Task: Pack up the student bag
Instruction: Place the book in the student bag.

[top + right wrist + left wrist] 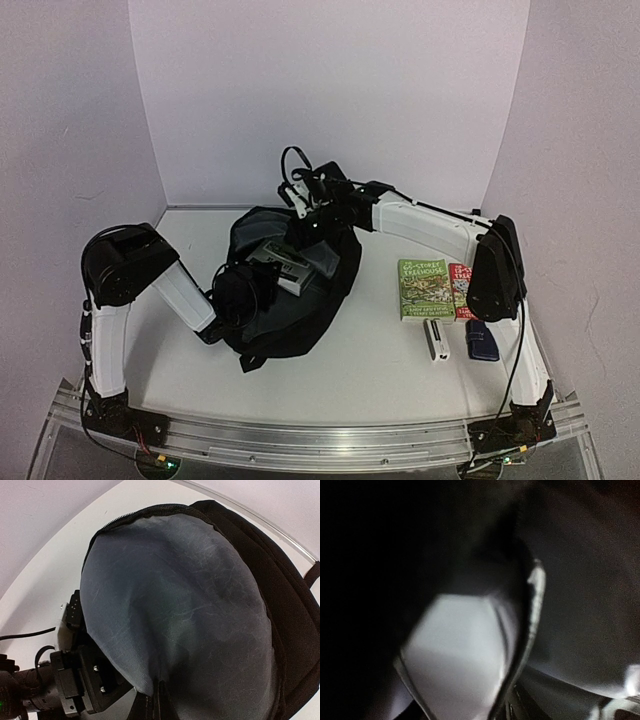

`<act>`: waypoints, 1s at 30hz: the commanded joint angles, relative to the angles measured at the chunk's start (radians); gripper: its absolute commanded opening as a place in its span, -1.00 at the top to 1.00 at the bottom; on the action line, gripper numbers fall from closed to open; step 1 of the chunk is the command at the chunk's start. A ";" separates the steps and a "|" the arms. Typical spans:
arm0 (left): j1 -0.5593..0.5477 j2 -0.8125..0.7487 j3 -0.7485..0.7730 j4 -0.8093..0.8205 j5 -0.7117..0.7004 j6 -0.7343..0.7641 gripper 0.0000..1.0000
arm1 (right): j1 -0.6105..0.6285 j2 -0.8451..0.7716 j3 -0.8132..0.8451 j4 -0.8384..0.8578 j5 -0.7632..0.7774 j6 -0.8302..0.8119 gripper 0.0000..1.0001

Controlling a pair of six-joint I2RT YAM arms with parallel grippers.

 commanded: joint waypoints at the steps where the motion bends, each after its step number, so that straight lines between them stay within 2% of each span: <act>1: -0.006 0.026 0.034 0.017 0.030 -0.051 -0.08 | 0.010 0.018 -0.008 0.053 0.015 0.005 1.00; 5: -0.029 -0.065 0.036 -0.147 0.010 -0.003 -0.33 | -0.012 0.089 -0.028 0.065 0.019 0.024 1.00; 10: -0.054 -0.228 0.060 -0.473 -0.025 0.044 -0.59 | -0.028 0.145 -0.024 0.074 0.022 0.034 1.00; 14: -0.068 -0.314 0.092 -0.692 -0.020 0.045 -0.66 | -0.041 0.172 -0.008 0.077 0.020 0.051 1.00; 16: -0.072 -0.332 0.092 -0.730 -0.013 0.043 -0.58 | -0.045 0.169 -0.004 0.076 0.013 0.057 1.00; 18: -0.072 -0.328 0.088 -0.724 -0.004 0.044 -0.39 | -0.045 0.152 -0.007 0.077 -0.001 0.065 1.00; 22: -0.072 -0.280 0.063 -0.634 0.027 0.028 -0.09 | -0.044 0.097 -0.018 0.079 -0.040 0.091 1.00; 30: -0.057 -0.163 0.096 -0.500 0.030 0.092 0.11 | -0.022 -0.005 -0.081 0.090 -0.085 0.125 1.00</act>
